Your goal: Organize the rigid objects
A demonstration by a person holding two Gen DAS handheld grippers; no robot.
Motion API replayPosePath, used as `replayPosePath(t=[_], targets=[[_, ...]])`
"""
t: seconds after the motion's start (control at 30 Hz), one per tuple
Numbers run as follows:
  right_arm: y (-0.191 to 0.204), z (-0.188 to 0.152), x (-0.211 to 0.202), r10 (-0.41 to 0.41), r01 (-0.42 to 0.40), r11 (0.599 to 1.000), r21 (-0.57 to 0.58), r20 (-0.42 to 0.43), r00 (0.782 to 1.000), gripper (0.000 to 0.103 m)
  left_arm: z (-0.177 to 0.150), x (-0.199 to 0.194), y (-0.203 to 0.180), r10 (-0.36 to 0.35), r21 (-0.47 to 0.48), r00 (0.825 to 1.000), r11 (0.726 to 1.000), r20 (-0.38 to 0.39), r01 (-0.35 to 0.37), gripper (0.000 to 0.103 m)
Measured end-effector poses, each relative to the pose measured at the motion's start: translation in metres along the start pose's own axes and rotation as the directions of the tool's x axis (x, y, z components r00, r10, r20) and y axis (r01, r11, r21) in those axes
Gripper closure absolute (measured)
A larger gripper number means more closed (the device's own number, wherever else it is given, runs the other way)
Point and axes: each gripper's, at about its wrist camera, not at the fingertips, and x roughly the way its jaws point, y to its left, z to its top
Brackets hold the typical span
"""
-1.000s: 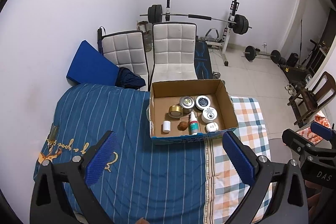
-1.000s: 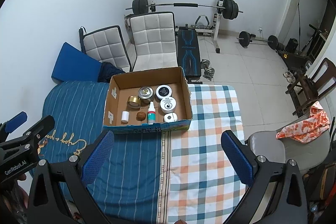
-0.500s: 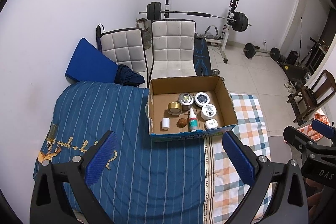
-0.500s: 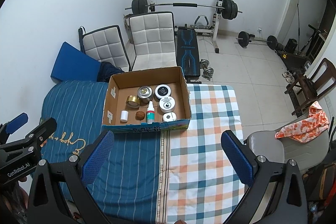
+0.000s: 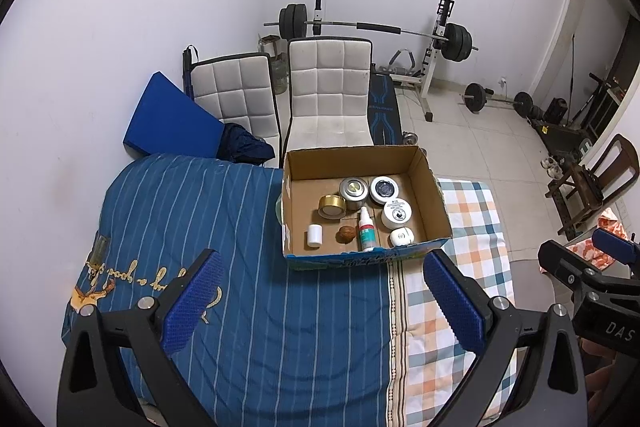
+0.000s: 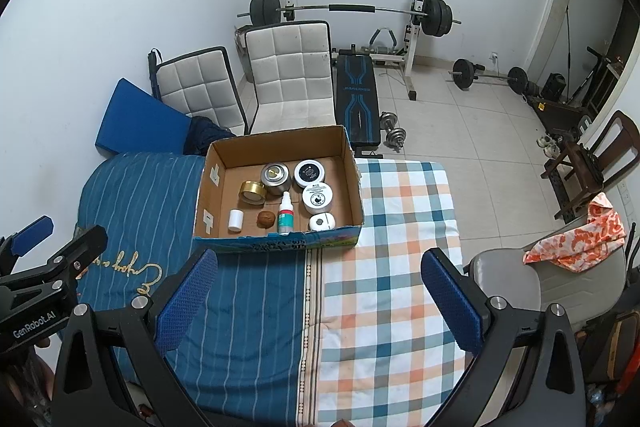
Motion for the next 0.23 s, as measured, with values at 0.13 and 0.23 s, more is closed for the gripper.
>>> replayPosePath(t=[0.13,0.23], targets=[[0.0001,-0.0004,-0.0002,0.001,-0.001,1.000,-0.001,0.000,1.000,0.000,-0.0005,-0.0009,-0.0001,0.003,-0.004,1.000,1.000,0.004,-0.003,0.000],[-0.0002,-0.0002,-0.0004,-0.001,0.001,1.000,0.001,0.002,1.000,0.000,-0.0008,-0.0019,-0.0005,0.005,-0.003,1.000,1.000,0.004,-0.005,0.000]])
